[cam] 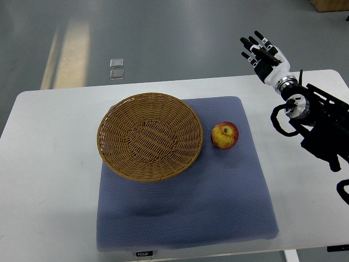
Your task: Place red apple in basket with right hand
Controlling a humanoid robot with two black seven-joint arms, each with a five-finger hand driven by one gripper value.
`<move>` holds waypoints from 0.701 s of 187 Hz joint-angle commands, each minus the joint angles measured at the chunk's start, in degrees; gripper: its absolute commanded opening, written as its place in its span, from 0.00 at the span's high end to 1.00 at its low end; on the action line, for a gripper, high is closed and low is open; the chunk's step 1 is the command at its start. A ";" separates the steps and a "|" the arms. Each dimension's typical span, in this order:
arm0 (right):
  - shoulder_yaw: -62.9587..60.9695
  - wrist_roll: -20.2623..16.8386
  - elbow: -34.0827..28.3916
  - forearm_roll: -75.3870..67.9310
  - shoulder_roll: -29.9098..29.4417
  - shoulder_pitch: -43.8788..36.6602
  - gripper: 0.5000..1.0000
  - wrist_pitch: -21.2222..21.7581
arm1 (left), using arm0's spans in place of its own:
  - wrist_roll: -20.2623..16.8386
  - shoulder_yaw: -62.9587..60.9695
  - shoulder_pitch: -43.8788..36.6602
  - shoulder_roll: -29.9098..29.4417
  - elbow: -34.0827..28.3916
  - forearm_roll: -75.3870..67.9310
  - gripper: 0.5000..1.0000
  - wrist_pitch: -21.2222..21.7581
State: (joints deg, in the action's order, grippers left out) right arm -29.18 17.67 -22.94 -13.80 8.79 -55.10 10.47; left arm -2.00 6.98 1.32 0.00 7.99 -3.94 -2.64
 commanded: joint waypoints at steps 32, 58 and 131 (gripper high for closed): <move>0.00 0.00 0.00 0.00 0.09 -0.18 0.15 0.07 | 0.06 -0.30 0.00 0.00 -0.43 -0.02 0.00 0.09; 0.09 0.00 0.00 0.00 0.18 -0.18 0.15 0.07 | 0.06 -0.30 -0.26 0.00 -0.69 -0.10 0.00 0.09; -2.46 0.00 0.09 0.00 0.26 -0.18 0.15 0.07 | 0.06 -0.30 -0.62 0.00 -0.60 -0.10 0.00 0.09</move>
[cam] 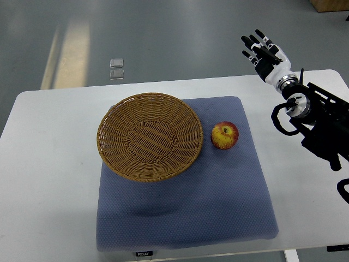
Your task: Place red apple in basket with right hand
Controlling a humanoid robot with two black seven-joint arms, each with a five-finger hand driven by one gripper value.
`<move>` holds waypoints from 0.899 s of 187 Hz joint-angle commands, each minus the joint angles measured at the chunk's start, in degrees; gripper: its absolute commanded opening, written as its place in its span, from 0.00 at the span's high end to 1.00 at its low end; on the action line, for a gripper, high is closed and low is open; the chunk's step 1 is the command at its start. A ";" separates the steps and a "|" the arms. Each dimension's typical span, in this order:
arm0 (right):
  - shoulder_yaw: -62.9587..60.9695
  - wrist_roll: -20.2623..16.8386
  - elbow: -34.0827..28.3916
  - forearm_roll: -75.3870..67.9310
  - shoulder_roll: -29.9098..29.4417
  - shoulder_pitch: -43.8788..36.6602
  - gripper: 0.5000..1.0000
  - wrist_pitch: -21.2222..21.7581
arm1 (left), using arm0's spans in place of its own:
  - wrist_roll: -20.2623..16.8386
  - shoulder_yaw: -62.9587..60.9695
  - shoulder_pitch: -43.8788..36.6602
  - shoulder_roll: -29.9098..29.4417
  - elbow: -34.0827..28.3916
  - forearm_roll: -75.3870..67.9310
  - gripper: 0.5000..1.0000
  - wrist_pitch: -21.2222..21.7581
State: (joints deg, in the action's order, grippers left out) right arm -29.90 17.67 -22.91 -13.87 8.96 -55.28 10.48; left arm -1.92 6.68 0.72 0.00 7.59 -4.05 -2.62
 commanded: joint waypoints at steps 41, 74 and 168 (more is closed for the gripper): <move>-2.01 0.00 0.06 0.07 1.05 -0.09 0.15 -0.11 | -0.01 0.00 -0.02 0.00 0.05 0.01 0.00 0.07; -1.92 0.00 -0.56 0.16 1.85 0.00 0.15 -0.02 | -0.01 0.00 -0.02 0.00 -0.12 0.01 0.00 0.07; 0.45 0.87 -6.18 23.71 9.31 -1.84 0.15 6.04 | -0.01 0.00 -0.02 0.00 -0.04 0.01 0.00 0.07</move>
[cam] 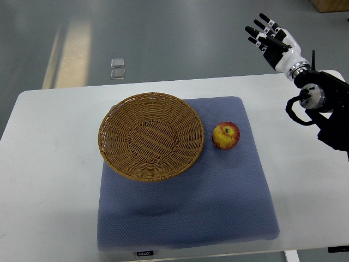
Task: Place red apple in basket with right hand
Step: 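Reach the right hand forward and down over the apple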
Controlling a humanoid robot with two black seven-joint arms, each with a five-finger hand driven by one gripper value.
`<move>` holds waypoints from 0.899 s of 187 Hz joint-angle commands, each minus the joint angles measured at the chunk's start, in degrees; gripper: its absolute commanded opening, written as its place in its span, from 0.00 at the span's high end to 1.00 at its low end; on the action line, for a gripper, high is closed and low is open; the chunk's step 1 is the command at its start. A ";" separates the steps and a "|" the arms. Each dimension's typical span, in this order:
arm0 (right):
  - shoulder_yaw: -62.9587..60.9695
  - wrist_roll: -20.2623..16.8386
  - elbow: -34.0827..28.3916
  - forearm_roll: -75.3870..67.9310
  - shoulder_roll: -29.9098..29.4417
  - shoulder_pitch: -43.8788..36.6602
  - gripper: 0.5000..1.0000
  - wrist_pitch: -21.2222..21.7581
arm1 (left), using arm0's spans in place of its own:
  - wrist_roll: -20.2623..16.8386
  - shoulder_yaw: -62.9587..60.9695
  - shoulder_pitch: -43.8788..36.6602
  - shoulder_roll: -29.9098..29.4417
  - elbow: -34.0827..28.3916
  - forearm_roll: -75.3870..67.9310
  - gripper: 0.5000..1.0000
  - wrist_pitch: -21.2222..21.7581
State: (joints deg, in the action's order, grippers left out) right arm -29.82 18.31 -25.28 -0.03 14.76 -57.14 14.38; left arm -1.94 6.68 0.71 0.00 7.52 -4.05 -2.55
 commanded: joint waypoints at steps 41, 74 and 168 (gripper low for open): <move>0.64 0.33 -14.35 30.34 10.55 -1.40 0.15 6.36 | 0.01 0.00 -0.01 0.00 -0.05 0.01 0.00 0.00; 3.98 0.33 -22.44 43.09 13.45 -4.21 0.15 11.63 | 0.01 0.00 0.08 0.00 0.04 0.01 0.00 0.00; 11.19 0.33 -31.06 77.81 10.73 -6.23 0.15 19.20 | 0.01 0.00 0.08 0.00 -0.05 0.01 0.00 0.00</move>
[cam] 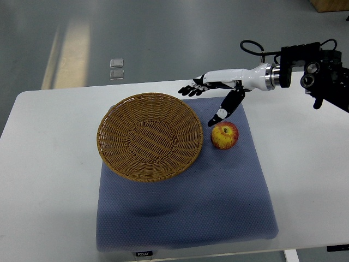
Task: Place red apple in basket with right hand
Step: 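Reach the right hand forward and down over the apple, then close the right hand fingers around the red apple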
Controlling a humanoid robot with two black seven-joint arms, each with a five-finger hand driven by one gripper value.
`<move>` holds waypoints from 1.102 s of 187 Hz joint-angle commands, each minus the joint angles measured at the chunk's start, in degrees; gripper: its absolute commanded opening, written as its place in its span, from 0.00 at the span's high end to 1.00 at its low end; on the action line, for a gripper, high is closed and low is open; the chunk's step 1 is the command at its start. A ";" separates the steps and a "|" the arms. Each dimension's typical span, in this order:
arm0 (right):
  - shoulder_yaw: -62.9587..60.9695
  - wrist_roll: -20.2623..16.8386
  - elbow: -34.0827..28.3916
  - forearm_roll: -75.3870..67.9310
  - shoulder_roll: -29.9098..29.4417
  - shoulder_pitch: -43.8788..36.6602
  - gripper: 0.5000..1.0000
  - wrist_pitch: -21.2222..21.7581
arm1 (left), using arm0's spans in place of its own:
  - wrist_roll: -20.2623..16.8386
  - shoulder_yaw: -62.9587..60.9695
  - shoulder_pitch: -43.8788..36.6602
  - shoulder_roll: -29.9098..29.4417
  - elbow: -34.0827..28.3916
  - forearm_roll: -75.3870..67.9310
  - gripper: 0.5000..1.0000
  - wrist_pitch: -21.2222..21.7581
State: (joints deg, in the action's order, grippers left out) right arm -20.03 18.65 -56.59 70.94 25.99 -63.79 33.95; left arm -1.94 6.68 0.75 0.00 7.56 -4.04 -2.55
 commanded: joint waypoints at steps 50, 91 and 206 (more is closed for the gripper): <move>7.73 -0.02 2.63 10.18 -0.41 1.48 0.15 -7.06 | 0.01 0.00 -0.05 0.00 0.00 -0.01 0.00 0.00; 10.89 -0.02 2.89 10.36 0.55 1.66 0.15 -11.36 | 0.01 0.00 0.04 0.00 0.00 -0.01 0.00 0.00; 10.98 0.07 4.12 12.47 1.08 4.38 0.18 -15.49 | 0.01 0.00 -0.05 0.00 0.00 -0.01 0.00 0.00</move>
State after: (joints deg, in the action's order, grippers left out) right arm -8.95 18.63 -52.40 83.27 27.00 -59.98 18.61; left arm -1.94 6.68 0.76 0.00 7.54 -4.04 -2.55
